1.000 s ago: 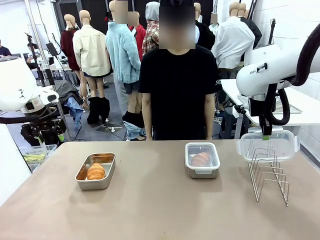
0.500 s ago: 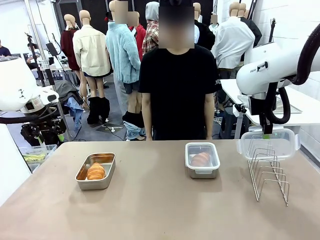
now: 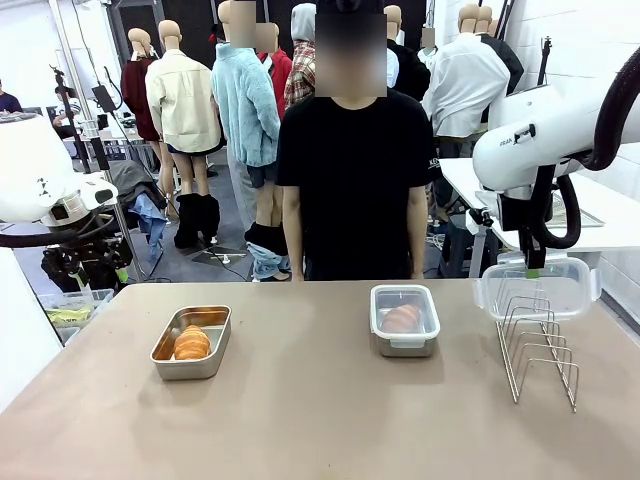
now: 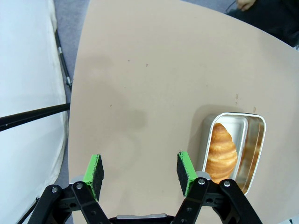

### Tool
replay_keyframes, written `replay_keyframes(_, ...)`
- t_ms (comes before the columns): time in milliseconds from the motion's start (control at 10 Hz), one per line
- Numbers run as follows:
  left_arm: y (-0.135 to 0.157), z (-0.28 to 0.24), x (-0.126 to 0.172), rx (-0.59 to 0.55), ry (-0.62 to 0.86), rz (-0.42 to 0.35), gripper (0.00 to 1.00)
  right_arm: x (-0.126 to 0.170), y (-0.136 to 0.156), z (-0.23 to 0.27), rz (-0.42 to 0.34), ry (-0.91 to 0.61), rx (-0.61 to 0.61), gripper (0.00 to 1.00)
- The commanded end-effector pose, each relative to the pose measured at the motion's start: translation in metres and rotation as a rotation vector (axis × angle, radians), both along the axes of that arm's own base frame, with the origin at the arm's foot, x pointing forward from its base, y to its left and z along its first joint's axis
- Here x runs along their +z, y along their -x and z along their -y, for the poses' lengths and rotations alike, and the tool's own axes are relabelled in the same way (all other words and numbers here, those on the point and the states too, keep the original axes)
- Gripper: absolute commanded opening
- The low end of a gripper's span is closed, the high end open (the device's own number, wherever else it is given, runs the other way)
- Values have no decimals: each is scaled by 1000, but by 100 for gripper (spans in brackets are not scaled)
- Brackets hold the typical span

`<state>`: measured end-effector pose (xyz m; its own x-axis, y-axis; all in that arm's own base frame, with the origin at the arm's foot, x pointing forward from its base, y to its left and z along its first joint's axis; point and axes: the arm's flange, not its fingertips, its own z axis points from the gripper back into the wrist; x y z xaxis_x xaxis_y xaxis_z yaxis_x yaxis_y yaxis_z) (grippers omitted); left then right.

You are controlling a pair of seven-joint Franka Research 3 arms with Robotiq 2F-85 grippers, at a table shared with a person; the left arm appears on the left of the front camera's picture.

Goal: Place the bread in airtight containers.
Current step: Release when the human grabs the Airtight Container lid.

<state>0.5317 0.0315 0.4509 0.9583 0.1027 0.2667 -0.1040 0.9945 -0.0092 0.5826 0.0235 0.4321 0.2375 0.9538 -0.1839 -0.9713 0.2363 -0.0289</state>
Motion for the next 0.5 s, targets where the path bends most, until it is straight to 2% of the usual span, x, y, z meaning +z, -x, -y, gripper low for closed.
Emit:
replay_keyframes(0, 1, -1, 1, 1, 0, 1, 82, 0, 0, 0, 0, 0, 0, 0)
replay_keyframes(100, 1, -1, 1, 1, 0, 1, 82, 24, 10, -1, 4, 46, -31, 0)
replay_keyframes(200, 1, -1, 1, 1, 0, 1, 82, 40, 16, -2, 17, 56, 11, 0)
replay_keyframes(400, 1, -1, 1, 1, 0, 1, 82, 64, 20, -1, -16, 25, 39, 0)
